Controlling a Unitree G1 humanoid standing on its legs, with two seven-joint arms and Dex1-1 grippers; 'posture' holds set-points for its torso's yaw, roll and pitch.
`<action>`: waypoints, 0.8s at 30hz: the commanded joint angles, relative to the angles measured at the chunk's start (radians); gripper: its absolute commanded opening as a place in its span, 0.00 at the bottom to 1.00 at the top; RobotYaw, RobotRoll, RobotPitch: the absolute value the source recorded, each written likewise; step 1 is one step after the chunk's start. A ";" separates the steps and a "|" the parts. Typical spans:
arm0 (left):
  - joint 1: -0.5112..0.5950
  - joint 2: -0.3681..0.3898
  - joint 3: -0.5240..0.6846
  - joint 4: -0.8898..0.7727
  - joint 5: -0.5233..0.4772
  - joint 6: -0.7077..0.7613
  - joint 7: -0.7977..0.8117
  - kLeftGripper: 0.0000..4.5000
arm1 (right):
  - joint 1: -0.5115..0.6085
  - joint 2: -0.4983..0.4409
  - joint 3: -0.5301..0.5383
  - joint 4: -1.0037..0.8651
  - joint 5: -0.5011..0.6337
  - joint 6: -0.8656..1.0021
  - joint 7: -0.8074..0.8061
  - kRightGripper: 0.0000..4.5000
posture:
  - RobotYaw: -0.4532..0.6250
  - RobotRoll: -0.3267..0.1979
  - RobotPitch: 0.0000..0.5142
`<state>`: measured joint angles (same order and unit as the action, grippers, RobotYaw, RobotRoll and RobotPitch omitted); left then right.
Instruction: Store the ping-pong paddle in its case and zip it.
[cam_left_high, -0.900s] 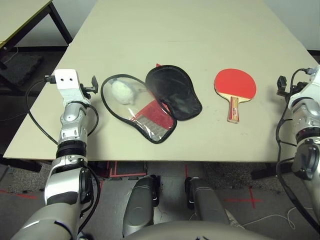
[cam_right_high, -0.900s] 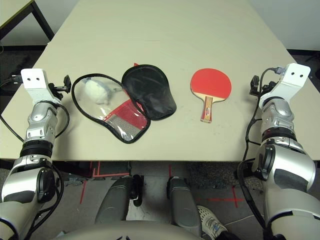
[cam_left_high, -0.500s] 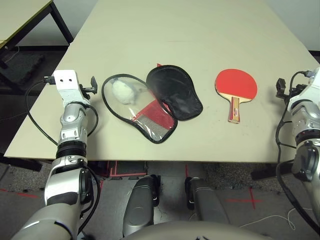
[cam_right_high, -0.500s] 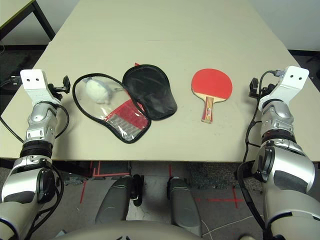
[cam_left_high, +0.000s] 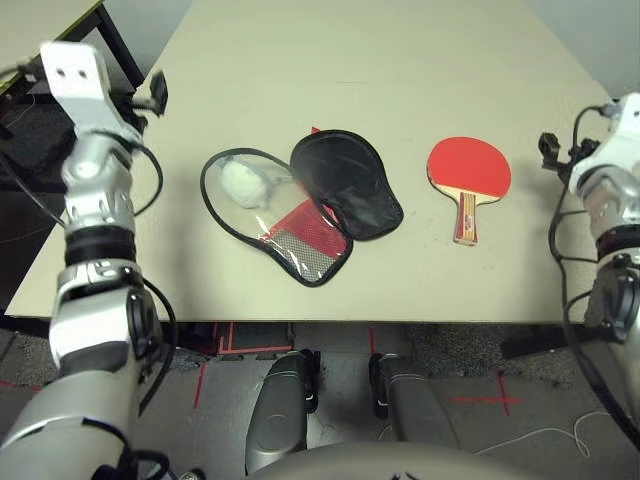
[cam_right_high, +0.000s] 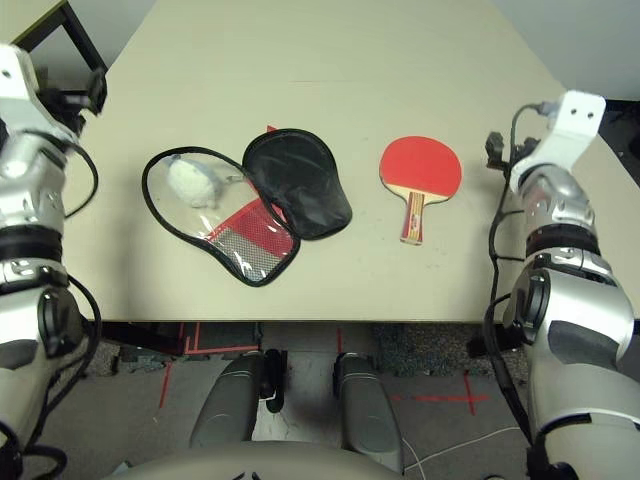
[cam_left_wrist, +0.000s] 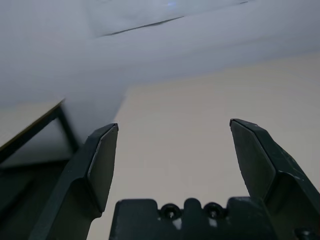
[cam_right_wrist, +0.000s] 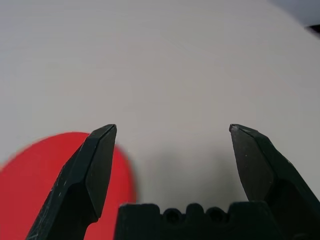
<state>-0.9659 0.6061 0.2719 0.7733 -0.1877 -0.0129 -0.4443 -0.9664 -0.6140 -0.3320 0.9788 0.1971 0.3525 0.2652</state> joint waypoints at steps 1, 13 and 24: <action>-0.028 -0.016 -0.079 0.030 -0.003 0.073 -0.176 1.00 | 0.048 0.032 0.031 -0.273 0.031 0.353 -0.052 1.00 | 0.48 0.62 0.27; 0.052 -0.174 -0.295 -0.223 -0.019 0.291 -0.476 1.00 | 0.168 0.166 -0.035 -0.845 0.057 1.085 -0.196 1.00 | 0.49 0.62 0.25; 0.131 -0.213 -0.368 -0.358 -0.015 0.411 -0.504 1.00 | 0.208 0.243 -0.042 -0.894 0.037 1.146 -0.211 1.00 | 0.49 0.62 0.26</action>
<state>-0.8516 0.3953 -0.0823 0.4372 -0.2023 0.3788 -0.9490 -0.7685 -0.3734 -0.3714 0.0862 0.2417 1.4879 0.0545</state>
